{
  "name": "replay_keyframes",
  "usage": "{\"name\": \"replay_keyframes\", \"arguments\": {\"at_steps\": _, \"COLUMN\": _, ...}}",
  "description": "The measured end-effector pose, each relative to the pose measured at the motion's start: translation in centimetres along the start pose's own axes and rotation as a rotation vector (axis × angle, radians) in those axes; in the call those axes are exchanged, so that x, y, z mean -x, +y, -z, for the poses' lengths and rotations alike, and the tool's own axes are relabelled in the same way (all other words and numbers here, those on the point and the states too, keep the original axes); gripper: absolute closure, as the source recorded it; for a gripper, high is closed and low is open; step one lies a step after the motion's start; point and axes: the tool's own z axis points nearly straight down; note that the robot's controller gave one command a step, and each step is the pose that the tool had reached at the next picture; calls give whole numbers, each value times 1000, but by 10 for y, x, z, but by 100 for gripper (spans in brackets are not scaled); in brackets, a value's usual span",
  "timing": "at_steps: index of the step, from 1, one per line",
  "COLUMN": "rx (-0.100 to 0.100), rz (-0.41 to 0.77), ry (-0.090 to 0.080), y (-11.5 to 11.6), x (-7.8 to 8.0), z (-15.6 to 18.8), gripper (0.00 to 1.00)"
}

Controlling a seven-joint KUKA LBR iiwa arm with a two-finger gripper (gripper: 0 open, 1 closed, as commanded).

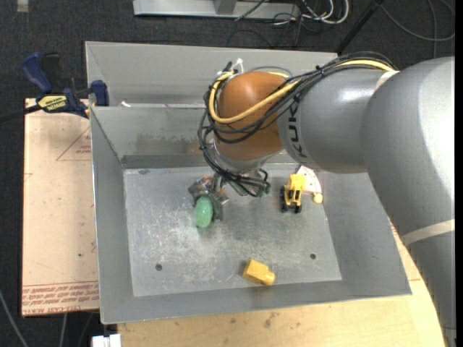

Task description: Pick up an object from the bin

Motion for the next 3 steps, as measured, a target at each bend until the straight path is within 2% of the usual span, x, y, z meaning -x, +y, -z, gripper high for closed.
{"name": "replay_keyframes", "arguments": {"at_steps": 2, "rx": 3, "rz": 0, "ry": 6, "y": 1, "x": -2, "z": 4, "gripper": 100}}
{"name": "replay_keyframes", "arguments": {"at_steps": 3, "rx": 5, "rz": 0, "ry": 11, "y": 2, "x": -3, "z": 25, "gripper": 100}}
